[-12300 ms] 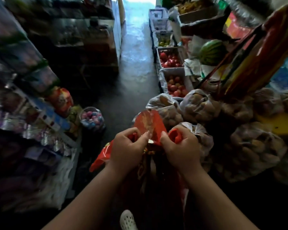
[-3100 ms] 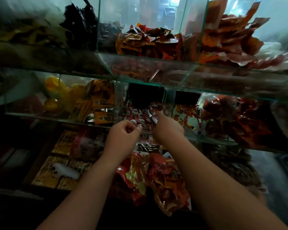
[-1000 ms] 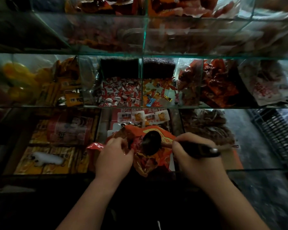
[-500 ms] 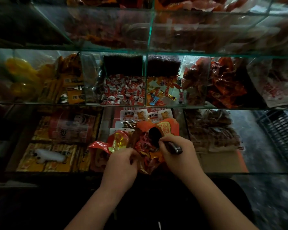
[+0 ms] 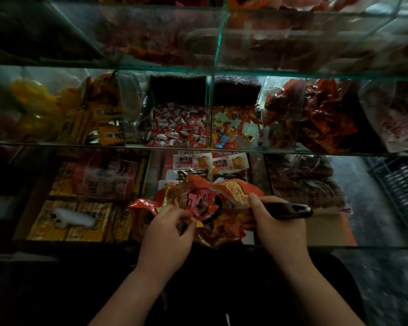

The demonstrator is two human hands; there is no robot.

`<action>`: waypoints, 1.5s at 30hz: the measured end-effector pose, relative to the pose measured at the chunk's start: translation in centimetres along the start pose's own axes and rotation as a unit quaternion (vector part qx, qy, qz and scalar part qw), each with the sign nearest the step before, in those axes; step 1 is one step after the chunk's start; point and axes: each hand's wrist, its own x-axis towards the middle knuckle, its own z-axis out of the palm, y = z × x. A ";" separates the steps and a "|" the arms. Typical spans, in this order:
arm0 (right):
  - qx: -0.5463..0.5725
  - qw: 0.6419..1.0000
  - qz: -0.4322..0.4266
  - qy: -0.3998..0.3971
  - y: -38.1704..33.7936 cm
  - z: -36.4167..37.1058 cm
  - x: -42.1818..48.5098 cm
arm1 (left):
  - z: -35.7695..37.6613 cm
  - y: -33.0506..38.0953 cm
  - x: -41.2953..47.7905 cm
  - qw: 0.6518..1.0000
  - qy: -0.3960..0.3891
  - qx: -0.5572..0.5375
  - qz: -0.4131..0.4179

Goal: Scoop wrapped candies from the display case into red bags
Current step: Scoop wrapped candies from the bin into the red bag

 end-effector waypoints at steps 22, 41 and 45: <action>0.199 0.979 0.049 0.003 -2.6 -5.5 -2.6 | 5.2 2.6 5.2 0.984 -0.124 0.127 -0.032; 0.302 0.951 -0.058 -0.010 -8.5 -6.7 -2.3 | 2.3 8.4 10.1 0.983 0.075 0.079 0.151; 0.341 0.938 -0.053 0.018 -9.8 -6.3 0.8 | 3.0 11.5 16.2 0.973 0.035 0.109 0.200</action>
